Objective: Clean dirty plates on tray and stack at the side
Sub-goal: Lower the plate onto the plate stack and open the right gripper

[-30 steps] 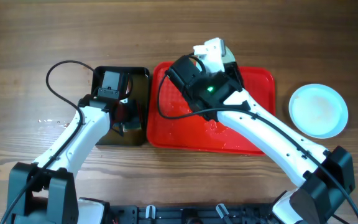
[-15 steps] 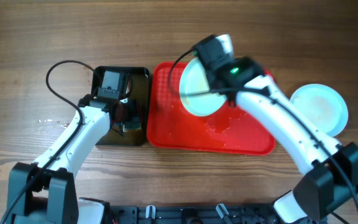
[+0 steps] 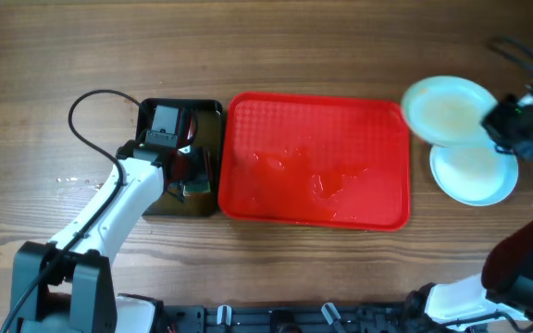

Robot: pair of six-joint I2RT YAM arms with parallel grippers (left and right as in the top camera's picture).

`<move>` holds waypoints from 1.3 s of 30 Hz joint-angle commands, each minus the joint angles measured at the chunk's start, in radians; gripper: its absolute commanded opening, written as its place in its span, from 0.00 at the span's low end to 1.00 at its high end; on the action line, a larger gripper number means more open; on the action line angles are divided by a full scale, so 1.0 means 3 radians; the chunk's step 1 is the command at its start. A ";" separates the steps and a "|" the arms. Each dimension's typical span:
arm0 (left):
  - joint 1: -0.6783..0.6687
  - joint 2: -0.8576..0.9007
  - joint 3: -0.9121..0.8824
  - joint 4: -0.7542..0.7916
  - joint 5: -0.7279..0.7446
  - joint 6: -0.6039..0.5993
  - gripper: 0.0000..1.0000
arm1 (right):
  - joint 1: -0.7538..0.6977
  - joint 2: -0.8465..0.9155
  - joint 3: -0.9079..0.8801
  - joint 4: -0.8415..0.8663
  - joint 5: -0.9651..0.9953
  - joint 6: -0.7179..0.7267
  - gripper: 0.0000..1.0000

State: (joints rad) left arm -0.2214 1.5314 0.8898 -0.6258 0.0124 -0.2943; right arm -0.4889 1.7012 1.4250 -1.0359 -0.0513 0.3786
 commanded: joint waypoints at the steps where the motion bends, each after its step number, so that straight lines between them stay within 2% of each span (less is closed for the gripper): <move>1: 0.0013 -0.0055 0.0046 0.0003 -0.0033 -0.0029 0.63 | -0.0393 -0.0048 -0.0369 0.0174 -0.0134 -0.0051 0.04; 6: 0.0013 -0.0055 0.0046 0.0001 -0.0033 -0.0029 0.63 | -0.0813 -0.0047 -0.0837 0.0580 -0.0131 -0.0031 0.04; 10: 0.0013 -0.0055 0.0046 0.0006 -0.0033 -0.0029 0.64 | -0.0903 -0.0047 -0.0927 0.0661 -0.0206 -0.0041 0.05; 13: 0.0013 -0.0055 0.0046 0.0017 -0.0033 -0.0029 0.65 | -0.0899 -0.0048 -0.0927 0.0660 -0.0662 -0.0201 0.25; 16: 0.0013 -0.0055 0.0046 0.0015 -0.0033 -0.0029 0.66 | -0.0825 -0.0048 -0.0927 0.0586 -0.0958 -0.0309 0.30; 21: 0.0013 -0.0072 0.0046 0.0053 -0.0050 -0.0001 0.69 | -0.0360 -0.0137 -0.0927 0.0481 -0.1095 -0.0624 0.31; 26: 0.0013 -0.0254 0.0047 0.0137 -0.0047 0.0000 0.78 | 0.0558 -0.0596 -0.0924 0.0696 -0.1128 -0.0963 0.36; 27: 0.0013 -0.0304 0.0047 0.0163 -0.0047 0.0000 0.79 | 0.0726 -0.0692 -0.0924 0.0744 -0.1124 -0.1047 0.40; 28: 0.0013 -0.0367 0.0056 0.0191 -0.0046 -0.0001 0.83 | 0.0935 -0.0801 -0.0924 0.0801 -0.1081 -0.1134 0.61; 29: 0.0013 -0.0409 0.0081 0.0188 -0.0046 -0.0003 0.87 | 0.1095 -0.0876 -0.0924 0.0810 -0.0992 -0.1198 0.93; 30: 0.0013 -0.0443 0.0117 0.0165 -0.0043 -0.0004 0.96 | 0.1241 -0.0935 -0.0924 0.0801 -0.0863 -0.1241 0.99; 31: 0.0013 -0.0465 0.0169 0.0111 -0.0031 -0.0006 1.00 | 0.1367 -0.0978 -0.0924 0.0767 -0.0781 -0.1258 0.99; 33: 0.0013 -0.0492 0.0270 -0.0093 -0.0009 -0.0100 1.00 | 0.1542 -0.1048 -0.0924 0.0618 -0.0765 -0.1245 0.99; 37: 0.0013 -0.0670 0.0294 -0.0671 -0.0009 -0.0534 1.00 | 0.1686 -0.1193 -0.0930 0.0324 -0.0725 -0.1158 0.99; 39: 0.0009 -0.0820 0.0282 -0.0893 -0.0009 -0.0544 1.00 | 0.1726 -0.1387 -0.1036 0.0314 -0.0724 -0.1134 1.00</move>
State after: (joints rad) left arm -0.2214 1.3525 0.9607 -0.8482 0.0124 -0.3962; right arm 0.0135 1.3643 1.1465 -0.9432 -0.2905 0.0322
